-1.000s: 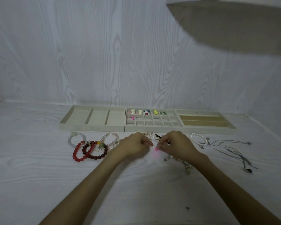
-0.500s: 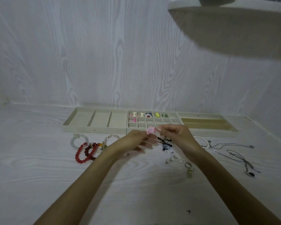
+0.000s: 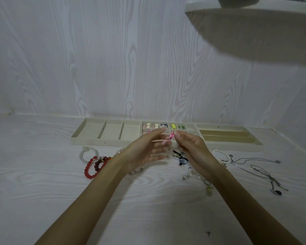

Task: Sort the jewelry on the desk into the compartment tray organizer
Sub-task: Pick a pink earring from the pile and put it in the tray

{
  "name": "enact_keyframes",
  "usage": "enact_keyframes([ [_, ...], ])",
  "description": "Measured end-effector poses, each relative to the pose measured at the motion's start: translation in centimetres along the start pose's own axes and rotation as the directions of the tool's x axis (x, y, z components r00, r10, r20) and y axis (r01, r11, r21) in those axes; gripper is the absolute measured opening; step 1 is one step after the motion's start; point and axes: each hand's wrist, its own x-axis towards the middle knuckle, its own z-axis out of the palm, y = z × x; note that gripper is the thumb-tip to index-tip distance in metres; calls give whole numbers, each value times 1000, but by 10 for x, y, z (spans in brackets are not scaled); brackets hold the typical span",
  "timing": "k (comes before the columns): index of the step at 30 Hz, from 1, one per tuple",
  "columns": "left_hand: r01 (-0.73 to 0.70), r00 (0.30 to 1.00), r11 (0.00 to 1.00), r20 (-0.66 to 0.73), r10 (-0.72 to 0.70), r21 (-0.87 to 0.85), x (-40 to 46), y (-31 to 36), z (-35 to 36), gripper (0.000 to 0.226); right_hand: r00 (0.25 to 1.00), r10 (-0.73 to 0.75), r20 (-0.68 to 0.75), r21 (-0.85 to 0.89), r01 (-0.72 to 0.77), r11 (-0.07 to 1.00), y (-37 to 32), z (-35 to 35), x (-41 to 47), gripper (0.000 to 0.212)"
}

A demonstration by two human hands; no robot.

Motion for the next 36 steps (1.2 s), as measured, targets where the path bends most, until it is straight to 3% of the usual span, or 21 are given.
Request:
enact_keyframes([
  [4, -62, 997, 998, 39, 61, 20, -1, -3, -1, 29, 999, -33, -15, 34, 33, 999, 3, 3, 3, 30],
  [8, -130, 989, 980, -53, 139, 149, -3, -5, -4, 30, 995, -52, -81, 9, 53, 999, 9, 6, 6, 24],
  [14, -287, 925, 894, -142, 352, 344, 4, 1, -20, 16, 993, -65, -94, -221, 43, 974, 2, 10, 19, 36],
  [17, -314, 885, 789, -139, 445, 527, 14, 9, -34, 13, 990, -120, -72, -356, 87, 930, -9, 9, 38, 15],
  [20, -277, 869, 695, -136, 476, 664, 28, 18, -48, 12, 996, -85, -21, -473, 65, 879, -17, 8, 59, 9],
  [25, -225, 878, 619, -119, 464, 752, 55, 37, -72, 12, 997, -39, 68, -626, 73, 776, -20, 7, 96, 14],
  [31, -110, 903, 523, -135, 409, 846, 92, 52, -95, 2, 989, -128, -68, -779, 27, 627, 1, 13, 139, 14],
  [36, 1, 914, 395, -161, 372, 919, 107, 40, -105, 5, 998, 2, -65, -761, -51, 647, 24, 12, 151, 16],
])
